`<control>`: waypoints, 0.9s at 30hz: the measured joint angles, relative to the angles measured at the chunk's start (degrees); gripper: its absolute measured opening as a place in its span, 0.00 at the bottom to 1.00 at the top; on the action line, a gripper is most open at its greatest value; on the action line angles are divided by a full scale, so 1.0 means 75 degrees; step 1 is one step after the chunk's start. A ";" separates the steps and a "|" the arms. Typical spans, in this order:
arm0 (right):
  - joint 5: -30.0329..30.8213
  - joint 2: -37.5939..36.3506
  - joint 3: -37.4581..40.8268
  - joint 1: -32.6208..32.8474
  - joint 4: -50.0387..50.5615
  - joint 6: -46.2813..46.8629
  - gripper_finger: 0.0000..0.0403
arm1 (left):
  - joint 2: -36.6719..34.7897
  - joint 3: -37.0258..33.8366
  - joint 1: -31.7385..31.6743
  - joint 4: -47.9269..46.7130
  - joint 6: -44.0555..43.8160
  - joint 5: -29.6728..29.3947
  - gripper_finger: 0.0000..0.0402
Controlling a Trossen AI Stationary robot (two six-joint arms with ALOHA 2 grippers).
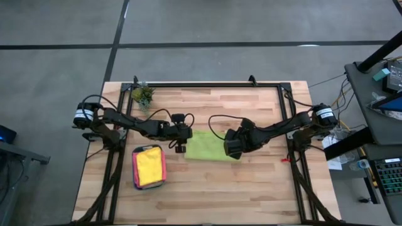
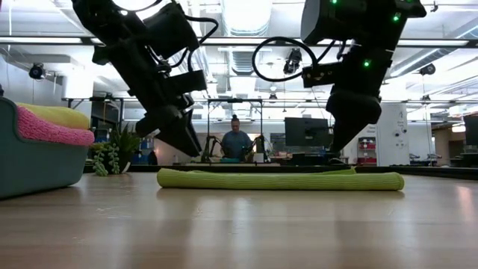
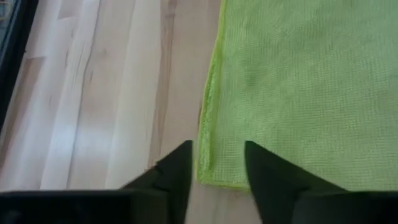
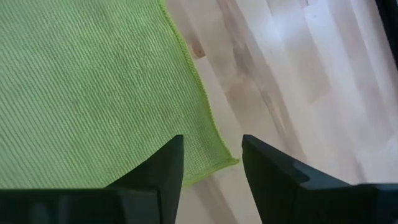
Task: Fold microfiber towels
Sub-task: Fold the green microfiber cloth
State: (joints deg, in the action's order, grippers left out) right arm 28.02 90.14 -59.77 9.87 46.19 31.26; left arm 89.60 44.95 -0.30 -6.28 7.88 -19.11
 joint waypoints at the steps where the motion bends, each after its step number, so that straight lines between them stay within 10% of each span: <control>1: -0.0008 -0.0005 0.0000 0.0000 0.0001 0.0183 0.39 | 0.0000 0.0000 0.0000 -0.0007 0.0000 -0.0070 0.35; 9: -0.0462 -0.0137 0.0009 0.0109 0.0038 0.2093 0.35 | -0.0186 0.0003 0.0066 -0.0098 0.0396 -0.0115 0.58; 18: -0.0484 -0.0567 0.0507 0.0665 -0.0049 0.4691 0.34 | -0.0349 -0.0006 0.0416 -0.0035 0.0174 0.1691 0.59; 27: -0.0997 -0.1249 0.1527 0.0766 -0.1054 0.5373 0.45 | -0.0101 -0.0047 0.0557 -0.0013 -0.0196 0.1769 0.59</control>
State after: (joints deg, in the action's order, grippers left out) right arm 20.53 80.77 -48.32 15.62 38.28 71.55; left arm 88.84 44.60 3.88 -6.38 6.41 -5.85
